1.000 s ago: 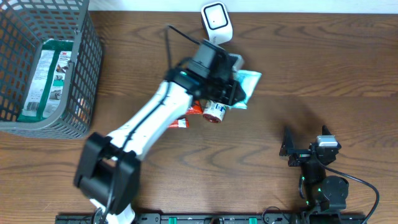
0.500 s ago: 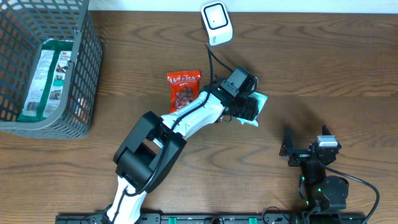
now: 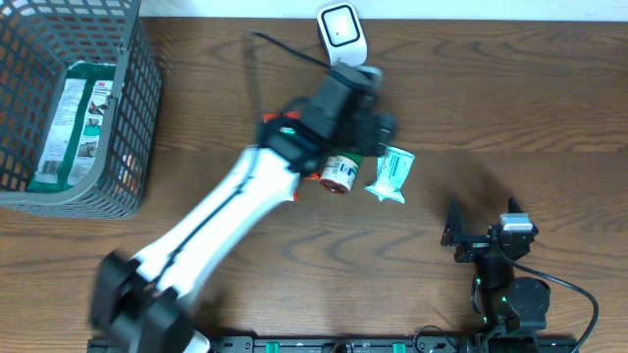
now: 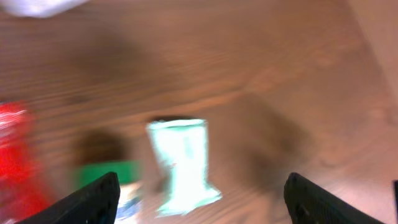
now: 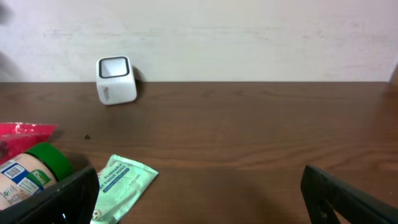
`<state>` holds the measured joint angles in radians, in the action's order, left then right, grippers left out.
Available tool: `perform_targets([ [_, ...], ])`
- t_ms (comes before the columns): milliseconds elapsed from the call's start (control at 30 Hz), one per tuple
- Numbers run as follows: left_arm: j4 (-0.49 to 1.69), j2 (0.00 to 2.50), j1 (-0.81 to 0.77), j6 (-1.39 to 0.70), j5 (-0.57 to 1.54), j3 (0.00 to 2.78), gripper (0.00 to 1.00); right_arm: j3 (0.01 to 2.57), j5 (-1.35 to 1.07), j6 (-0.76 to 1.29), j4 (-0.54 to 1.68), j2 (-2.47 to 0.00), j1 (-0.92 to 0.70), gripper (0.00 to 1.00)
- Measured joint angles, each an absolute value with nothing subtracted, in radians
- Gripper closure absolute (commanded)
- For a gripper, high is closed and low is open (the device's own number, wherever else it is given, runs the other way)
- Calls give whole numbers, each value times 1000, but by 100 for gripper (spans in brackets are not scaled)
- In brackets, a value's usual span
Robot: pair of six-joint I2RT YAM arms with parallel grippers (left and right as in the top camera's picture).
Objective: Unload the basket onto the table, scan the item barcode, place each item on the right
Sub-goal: 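Release the wipes pack right of the jar and retract the left gripper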
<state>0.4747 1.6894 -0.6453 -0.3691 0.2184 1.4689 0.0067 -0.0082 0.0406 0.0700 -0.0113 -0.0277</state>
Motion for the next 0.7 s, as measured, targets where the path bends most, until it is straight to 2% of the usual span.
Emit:
perform_targets([
  [133,675,1584,-501,-369,112,1475,16,7,-8,41,70,-11,-28,1],
  [400,892,1550,-260,-369,30,1475,15,7,-8,40,70,-11,-28,1],
  [700,935,1550,-210,-369,19,1475,14,7,-8,41,70,-11,-28,1],
])
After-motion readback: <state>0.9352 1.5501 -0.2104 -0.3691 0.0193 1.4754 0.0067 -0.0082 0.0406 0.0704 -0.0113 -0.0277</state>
